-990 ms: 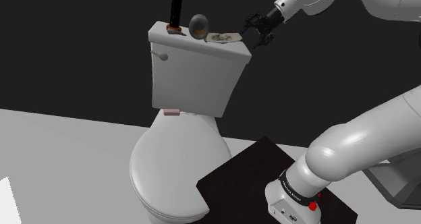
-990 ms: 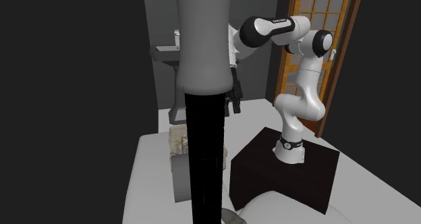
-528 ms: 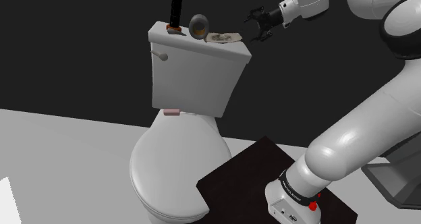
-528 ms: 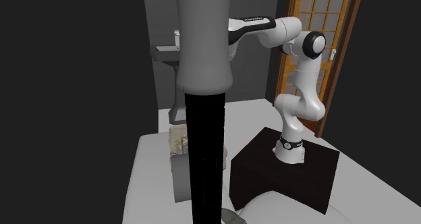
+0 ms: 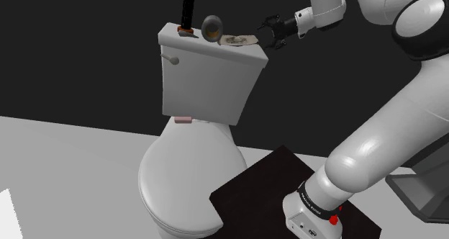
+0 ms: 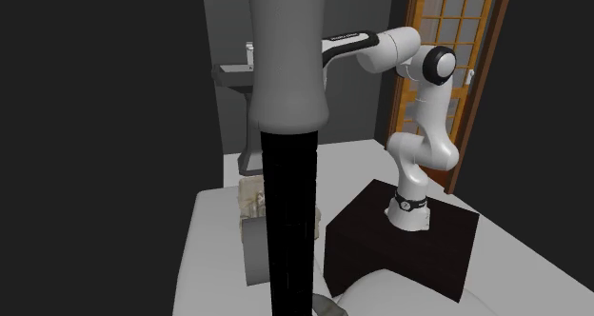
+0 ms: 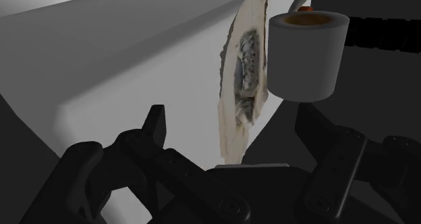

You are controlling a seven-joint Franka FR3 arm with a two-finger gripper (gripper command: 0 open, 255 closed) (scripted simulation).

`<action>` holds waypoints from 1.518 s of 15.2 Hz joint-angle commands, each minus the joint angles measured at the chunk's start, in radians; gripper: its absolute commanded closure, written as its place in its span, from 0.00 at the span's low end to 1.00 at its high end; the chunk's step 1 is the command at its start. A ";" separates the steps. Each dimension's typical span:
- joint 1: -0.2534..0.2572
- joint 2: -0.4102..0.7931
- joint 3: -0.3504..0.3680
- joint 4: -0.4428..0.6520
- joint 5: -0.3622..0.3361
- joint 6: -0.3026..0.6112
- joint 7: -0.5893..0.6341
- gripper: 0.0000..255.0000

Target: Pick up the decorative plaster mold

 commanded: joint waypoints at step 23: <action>-0.003 -0.015 0.000 0.097 -0.042 -0.068 0.093 1.00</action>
